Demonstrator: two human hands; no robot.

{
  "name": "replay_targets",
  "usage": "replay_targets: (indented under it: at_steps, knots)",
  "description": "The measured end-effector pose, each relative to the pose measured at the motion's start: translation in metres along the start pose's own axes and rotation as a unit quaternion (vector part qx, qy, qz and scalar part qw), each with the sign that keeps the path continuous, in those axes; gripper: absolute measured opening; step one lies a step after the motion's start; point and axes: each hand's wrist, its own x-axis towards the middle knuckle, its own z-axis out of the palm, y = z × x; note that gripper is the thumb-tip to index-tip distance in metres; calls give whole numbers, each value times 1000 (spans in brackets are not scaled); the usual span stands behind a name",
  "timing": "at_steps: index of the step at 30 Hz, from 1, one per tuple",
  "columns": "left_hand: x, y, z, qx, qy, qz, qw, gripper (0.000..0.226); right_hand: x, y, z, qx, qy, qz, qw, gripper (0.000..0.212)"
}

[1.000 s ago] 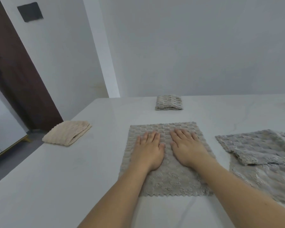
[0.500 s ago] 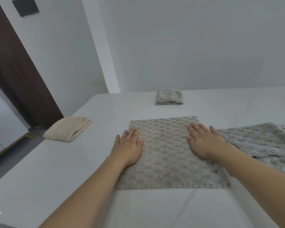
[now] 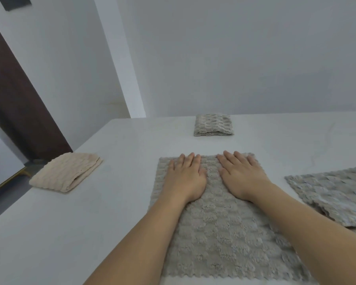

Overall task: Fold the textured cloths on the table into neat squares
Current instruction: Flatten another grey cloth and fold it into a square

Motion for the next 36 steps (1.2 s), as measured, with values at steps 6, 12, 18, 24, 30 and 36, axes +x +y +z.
replay_targets:
  at_steps: [6, 12, 18, 24, 30, 36]
  knots:
    - [-3, -1, -1, -9, -6, 1, 1000, 59, -5, -2, -4, 20, -16, 6, 1000, 56]
    - [-18, -54, -13, -10, -9, -56, 998, 58, -13, 27, -9, 18, -32, 23, 999, 57]
    - [-25, -66, -10, -10, 2, -70, 997, 58, -18, 44, -4, -2, -33, 49, 998, 58]
    - [-21, -59, -15, -2, -2, -95, 995, 59, -17, 35, -16, -32, -62, 69, 995, 59]
    - [-88, -37, -49, -105, 134, -2, 985, 38, -66, -7, -44, -23, 82, 3, 996, 49]
    - [-178, -24, -44, -64, -71, 198, 975, 23, -155, -26, -57, 4, -118, -200, 973, 38]
